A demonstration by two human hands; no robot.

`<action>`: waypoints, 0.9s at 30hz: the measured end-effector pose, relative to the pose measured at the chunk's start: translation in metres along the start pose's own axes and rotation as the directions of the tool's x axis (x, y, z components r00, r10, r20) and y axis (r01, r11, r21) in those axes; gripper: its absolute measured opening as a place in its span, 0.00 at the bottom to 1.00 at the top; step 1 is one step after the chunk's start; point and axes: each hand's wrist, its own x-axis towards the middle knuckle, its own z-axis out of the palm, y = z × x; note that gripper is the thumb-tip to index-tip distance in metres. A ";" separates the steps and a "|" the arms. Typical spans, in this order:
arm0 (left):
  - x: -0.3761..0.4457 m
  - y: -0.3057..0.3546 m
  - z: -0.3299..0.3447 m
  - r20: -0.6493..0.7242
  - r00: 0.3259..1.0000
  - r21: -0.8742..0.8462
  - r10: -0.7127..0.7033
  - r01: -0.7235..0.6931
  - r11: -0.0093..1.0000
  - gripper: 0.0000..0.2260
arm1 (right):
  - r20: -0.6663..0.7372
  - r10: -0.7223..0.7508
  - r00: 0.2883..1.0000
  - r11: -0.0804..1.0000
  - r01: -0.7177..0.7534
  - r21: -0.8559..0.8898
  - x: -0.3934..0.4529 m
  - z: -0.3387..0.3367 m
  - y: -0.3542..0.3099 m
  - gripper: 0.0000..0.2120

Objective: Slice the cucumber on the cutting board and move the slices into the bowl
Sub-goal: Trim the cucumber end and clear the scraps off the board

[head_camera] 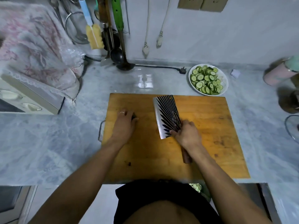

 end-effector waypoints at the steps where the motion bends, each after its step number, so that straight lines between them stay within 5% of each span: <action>1: -0.003 0.003 0.000 -0.005 1.000 -0.063 -0.021 0.020 0.998 0.16 | 0.043 0.021 0.999 1.000 -0.021 -0.011 -0.004 0.002 0.006 0.32; 5: -0.024 0.014 0.000 -0.135 0.979 -0.353 -0.151 0.095 0.931 0.06 | 0.061 0.053 0.997 0.996 -0.056 0.062 -0.007 0.010 0.018 0.22; 8: -0.036 0.023 0.004 -0.024 0.925 -0.587 -0.379 0.294 0.754 0.08 | 0.150 0.096 0.984 0.974 -0.124 0.189 -0.008 0.004 0.027 0.11; 10: -0.040 0.030 0.005 0.221 0.853 -0.814 -0.473 0.428 0.392 0.06 | 0.253 0.088 0.963 0.883 -0.193 0.428 -0.014 -0.002 0.033 0.08; 12: -0.044 0.042 0.001 0.467 0.790 -0.868 -0.396 0.496 -0.034 0.07 | 0.384 0.066 0.921 0.663 -0.328 0.673 -0.025 -0.014 0.038 0.03; 14: -0.048 0.052 0.000 0.566 0.756 -0.824 -0.329 0.498 -0.271 0.11 | 0.411 0.006 0.912 0.525 -0.353 0.774 -0.035 -0.021 0.044 0.01; 16: -0.049 0.063 0.004 0.608 0.743 -0.778 -0.281 0.484 -0.401 0.12 | 0.308 -0.016 0.951 0.574 -0.244 0.782 -0.041 -0.021 0.054 0.03; 19: -0.044 0.079 0.015 0.653 0.727 -0.732 -0.213 0.535 -0.422 0.09 | 0.028 -0.014 1.000 0.709 -0.010 0.706 -0.052 -0.027 0.076 0.08; 22: -0.041 0.101 0.028 0.672 0.726 -0.728 -0.150 0.609 -0.316 0.05 | -0.215 -0.026 0.976 0.884 0.122 0.451 -0.058 -0.046 0.110 0.04; 27: -0.050 0.137 0.048 0.693 0.711 -0.717 -0.119 0.665 -0.209 0.07 | -0.341 0.054 0.938 0.999 -0.048 0.026 -0.048 -0.077 0.155 0.06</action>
